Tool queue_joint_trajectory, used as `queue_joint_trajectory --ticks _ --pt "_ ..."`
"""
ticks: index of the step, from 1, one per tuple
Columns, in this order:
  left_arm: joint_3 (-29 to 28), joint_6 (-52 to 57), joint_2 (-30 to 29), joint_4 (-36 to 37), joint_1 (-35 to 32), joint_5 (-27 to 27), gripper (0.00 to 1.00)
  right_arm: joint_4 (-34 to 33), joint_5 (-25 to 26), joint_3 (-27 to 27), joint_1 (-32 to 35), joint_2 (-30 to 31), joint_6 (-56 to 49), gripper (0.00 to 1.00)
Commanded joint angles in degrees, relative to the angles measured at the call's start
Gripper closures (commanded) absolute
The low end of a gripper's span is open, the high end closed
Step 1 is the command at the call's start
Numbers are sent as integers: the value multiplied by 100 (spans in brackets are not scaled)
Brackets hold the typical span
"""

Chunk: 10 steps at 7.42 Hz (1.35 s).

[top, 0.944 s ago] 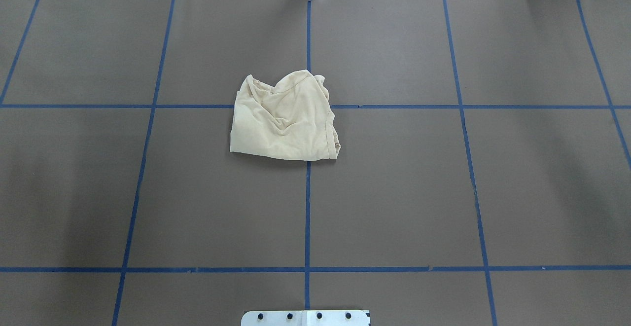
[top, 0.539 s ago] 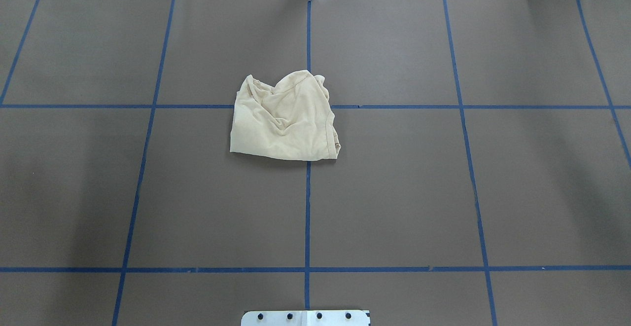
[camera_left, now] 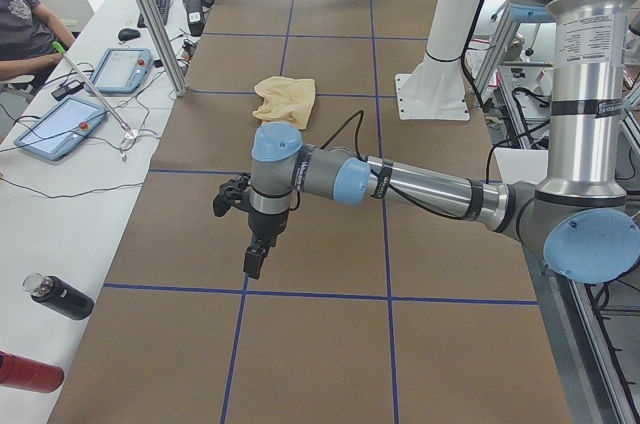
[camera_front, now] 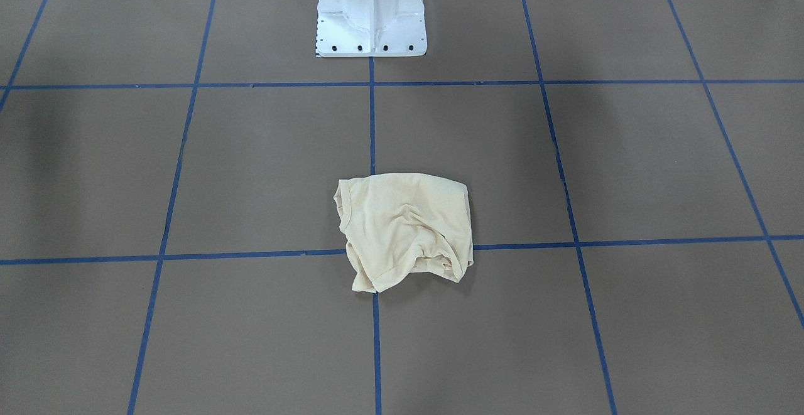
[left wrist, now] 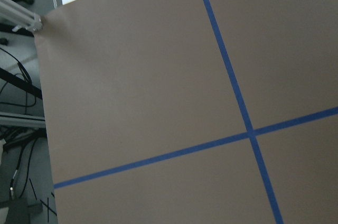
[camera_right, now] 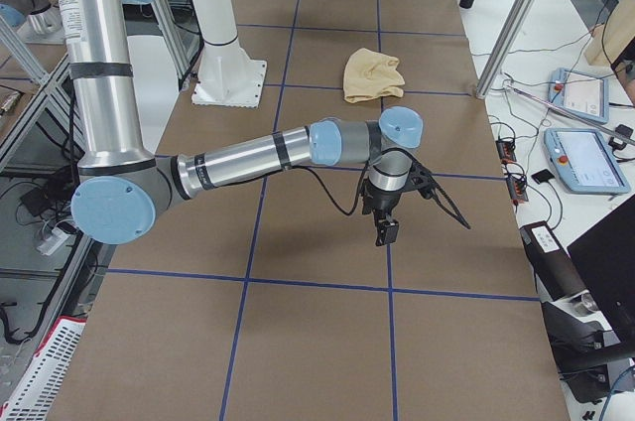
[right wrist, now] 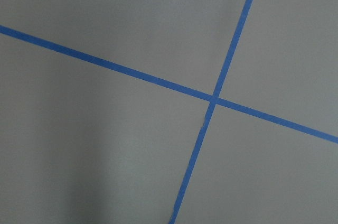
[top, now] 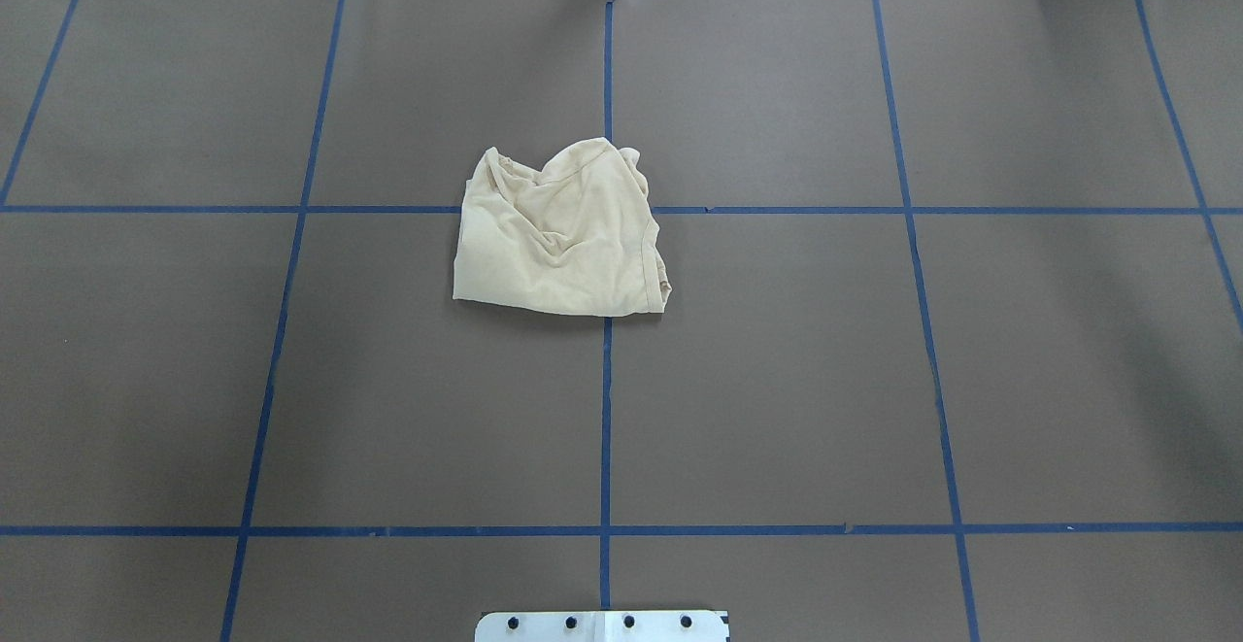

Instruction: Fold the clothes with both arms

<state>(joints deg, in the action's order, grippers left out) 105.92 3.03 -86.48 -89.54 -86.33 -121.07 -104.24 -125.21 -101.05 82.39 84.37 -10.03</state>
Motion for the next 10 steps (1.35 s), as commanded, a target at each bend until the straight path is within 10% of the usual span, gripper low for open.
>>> queue_joint_trajectory --ticks 1,10 --pt "-148 144 532 123 2 -1344 0 -61 -239 68 5 18 54 0" --pt "-282 286 412 -116 -51 -1016 0 70 -900 419 936 844 10 0"
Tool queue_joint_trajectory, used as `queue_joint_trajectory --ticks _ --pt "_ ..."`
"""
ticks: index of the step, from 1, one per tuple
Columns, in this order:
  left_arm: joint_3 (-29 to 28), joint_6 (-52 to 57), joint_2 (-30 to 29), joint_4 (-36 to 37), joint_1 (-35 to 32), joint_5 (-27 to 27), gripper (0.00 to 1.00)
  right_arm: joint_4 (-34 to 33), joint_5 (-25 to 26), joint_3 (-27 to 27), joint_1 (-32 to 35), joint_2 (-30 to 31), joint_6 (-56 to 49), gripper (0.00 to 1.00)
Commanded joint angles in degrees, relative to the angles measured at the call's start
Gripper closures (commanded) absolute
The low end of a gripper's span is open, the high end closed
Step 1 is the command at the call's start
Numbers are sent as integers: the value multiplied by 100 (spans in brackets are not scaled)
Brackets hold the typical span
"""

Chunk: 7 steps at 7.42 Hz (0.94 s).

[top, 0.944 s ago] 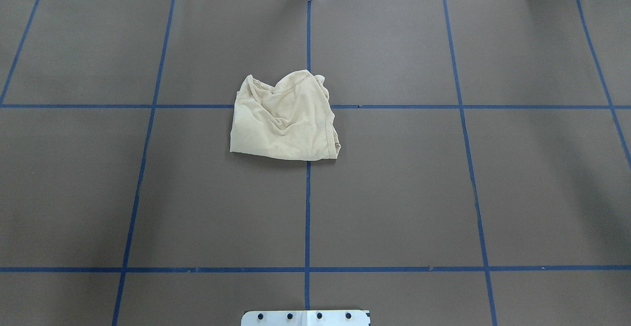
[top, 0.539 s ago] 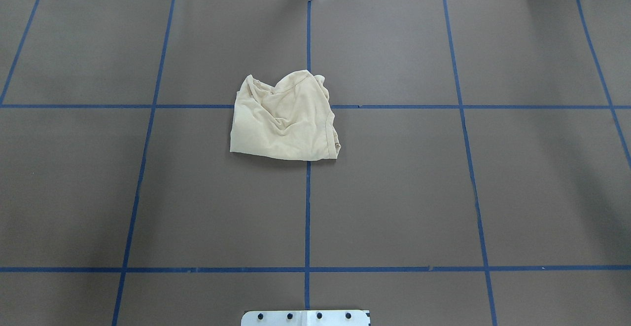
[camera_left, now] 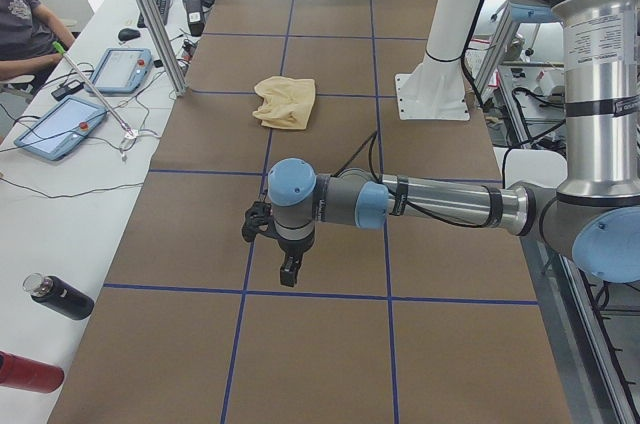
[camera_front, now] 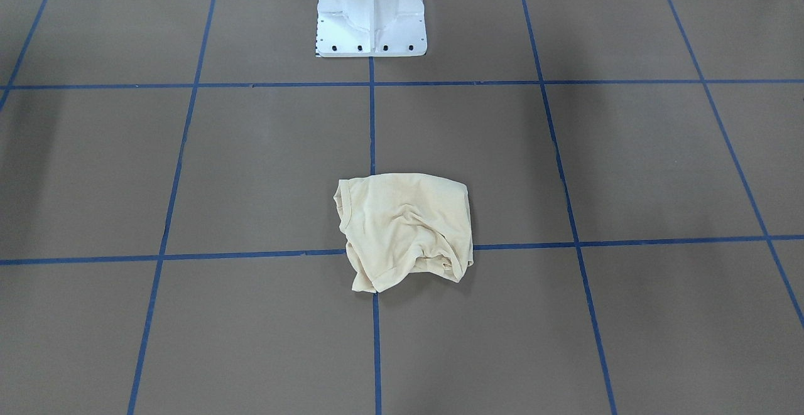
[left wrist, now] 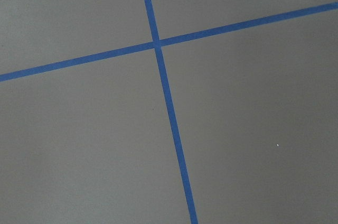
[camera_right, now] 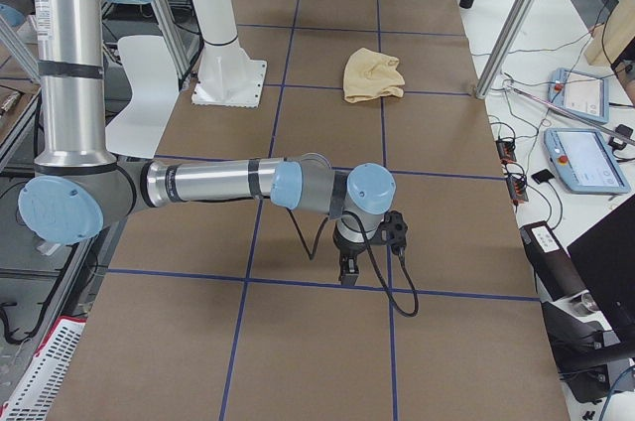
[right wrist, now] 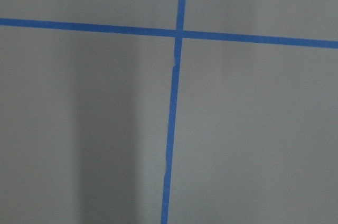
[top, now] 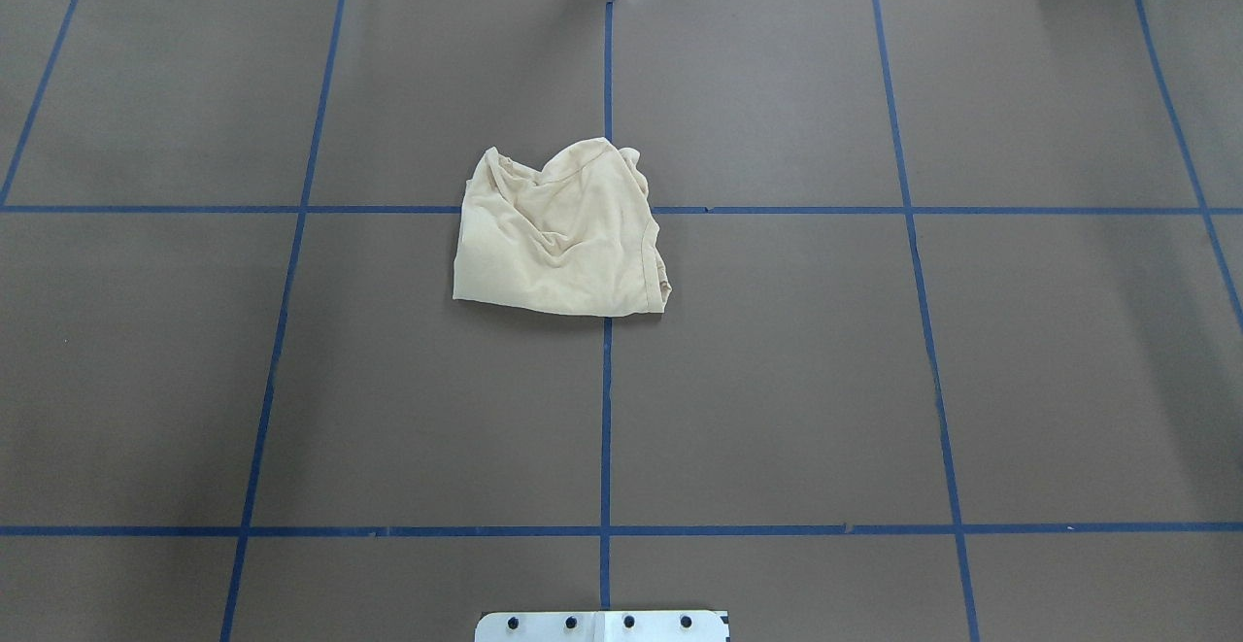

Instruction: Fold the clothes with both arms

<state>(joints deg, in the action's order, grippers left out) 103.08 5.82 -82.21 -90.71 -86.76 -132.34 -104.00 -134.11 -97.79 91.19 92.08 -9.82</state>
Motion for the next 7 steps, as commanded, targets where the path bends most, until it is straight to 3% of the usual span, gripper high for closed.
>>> queue_joint_trajectory --ticks 1,5,7 --pt "11 16 -14 1 -7 112 0 334 -2 189 57 126 15 0" --pt "19 -28 -14 1 -16 112 0 469 34 269 57 135 41 0" --pt "37 -858 -14 -8 -16 95 0 486 34 243 57 118 634 0"
